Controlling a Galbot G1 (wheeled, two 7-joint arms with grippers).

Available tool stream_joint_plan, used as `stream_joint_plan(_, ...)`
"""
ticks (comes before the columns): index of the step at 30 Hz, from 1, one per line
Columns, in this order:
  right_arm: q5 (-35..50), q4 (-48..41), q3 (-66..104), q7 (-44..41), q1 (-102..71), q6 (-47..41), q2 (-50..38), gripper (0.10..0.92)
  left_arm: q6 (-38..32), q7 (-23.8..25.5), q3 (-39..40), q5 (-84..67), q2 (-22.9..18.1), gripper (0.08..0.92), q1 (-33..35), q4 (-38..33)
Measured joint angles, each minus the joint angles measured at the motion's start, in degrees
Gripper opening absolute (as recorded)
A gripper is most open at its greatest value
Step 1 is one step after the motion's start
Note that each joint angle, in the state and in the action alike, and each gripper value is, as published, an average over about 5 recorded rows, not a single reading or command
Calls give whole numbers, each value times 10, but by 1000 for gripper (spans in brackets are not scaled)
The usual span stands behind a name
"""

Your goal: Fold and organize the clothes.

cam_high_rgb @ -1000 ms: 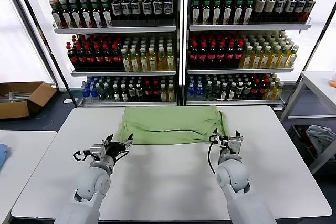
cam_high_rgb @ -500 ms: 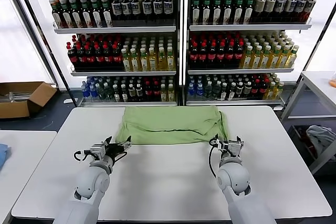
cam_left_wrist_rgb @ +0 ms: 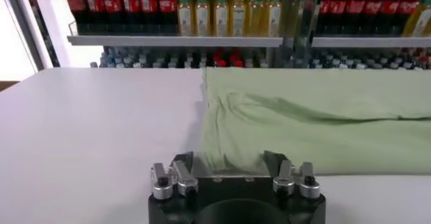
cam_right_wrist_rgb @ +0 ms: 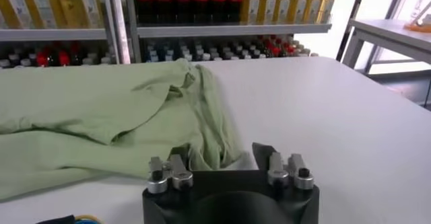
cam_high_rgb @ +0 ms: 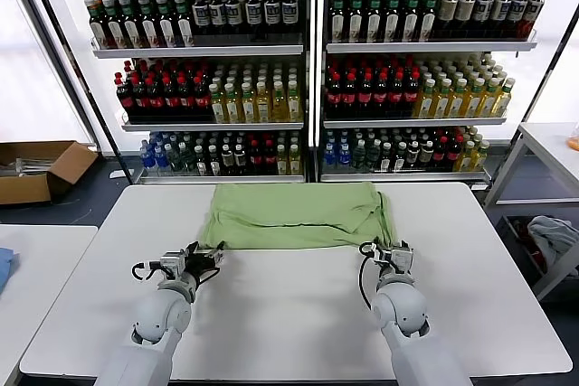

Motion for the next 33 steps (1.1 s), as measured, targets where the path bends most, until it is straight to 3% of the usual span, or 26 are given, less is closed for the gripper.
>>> stream_joint_plan(11, -2, 2, 6, -6, -13, -4, -2, 152, -5, 4, 3, 8, 5, 247, -2, 9)
stream_joint_plan(17, -5, 15, 9, -3, -26, -9, -4, 129, -11, 3, 7, 16, 9, 100, 7, 3)
stream_joint_plan(24, -10, 68, 9, 6, -57, -17, -9, 129, -9, -4, 8, 19, 18, 84, 30, -37)
stream_joint_plan(33, -27, 180, 22, 22, -125, -18, -7, 129, -10, -21, -5, 21, 36, 84, 100, -142)
